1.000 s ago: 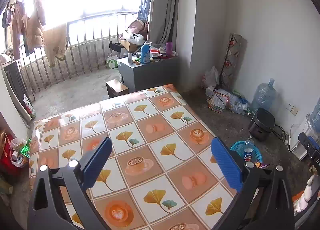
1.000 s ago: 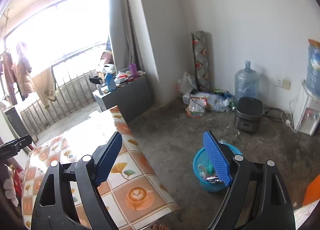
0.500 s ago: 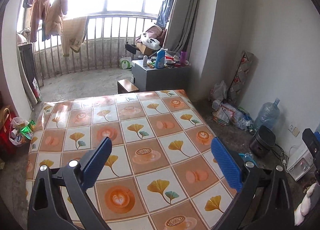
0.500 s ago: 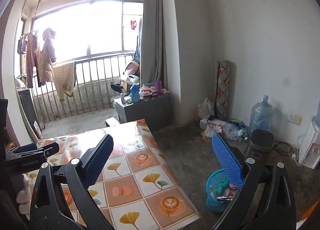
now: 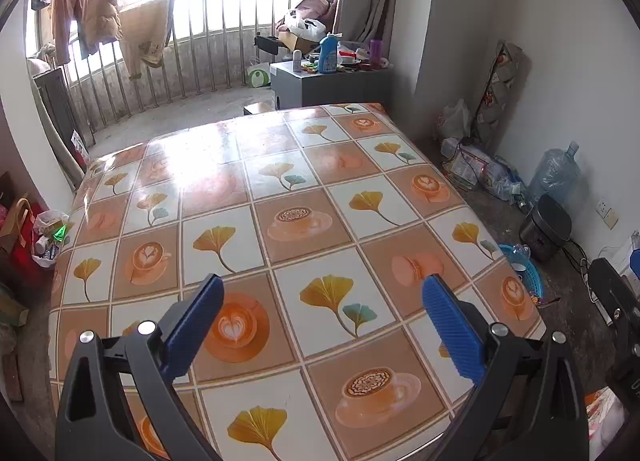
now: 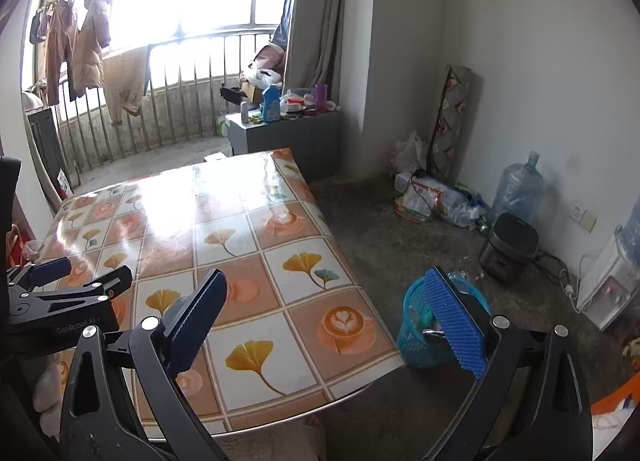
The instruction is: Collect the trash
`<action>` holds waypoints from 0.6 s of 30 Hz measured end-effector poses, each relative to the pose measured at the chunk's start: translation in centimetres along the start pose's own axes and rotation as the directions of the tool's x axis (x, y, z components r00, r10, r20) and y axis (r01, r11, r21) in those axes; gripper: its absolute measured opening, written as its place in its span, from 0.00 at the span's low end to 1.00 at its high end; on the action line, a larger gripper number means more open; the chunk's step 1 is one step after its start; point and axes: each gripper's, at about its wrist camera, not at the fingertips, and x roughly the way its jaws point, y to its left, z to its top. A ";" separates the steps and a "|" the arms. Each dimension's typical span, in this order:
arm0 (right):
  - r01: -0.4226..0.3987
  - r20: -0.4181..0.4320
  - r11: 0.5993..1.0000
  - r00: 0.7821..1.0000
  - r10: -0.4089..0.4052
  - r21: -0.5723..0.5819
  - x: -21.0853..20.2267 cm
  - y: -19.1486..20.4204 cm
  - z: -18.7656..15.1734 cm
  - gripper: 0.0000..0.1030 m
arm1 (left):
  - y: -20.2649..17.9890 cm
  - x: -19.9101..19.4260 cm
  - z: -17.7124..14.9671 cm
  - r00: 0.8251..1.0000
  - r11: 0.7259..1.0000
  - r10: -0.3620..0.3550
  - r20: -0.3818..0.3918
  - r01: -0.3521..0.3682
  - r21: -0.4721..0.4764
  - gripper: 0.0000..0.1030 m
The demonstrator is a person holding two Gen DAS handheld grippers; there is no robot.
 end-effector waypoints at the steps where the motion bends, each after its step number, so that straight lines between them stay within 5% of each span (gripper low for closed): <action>1: 0.002 -0.016 1.000 1.000 -0.002 -0.001 0.2 0.0 -0.1 0.92 | -0.1 0.2 0.0 1.000 1.000 0.003 -0.006 -0.003 0.002 0.94; 18: 0.080 -0.216 0.996 0.973 -0.084 -0.029 2.7 -1.4 -2.8 0.92 | -1.2 2.8 0.1 0.992 0.998 0.064 -0.106 -0.062 0.024 0.94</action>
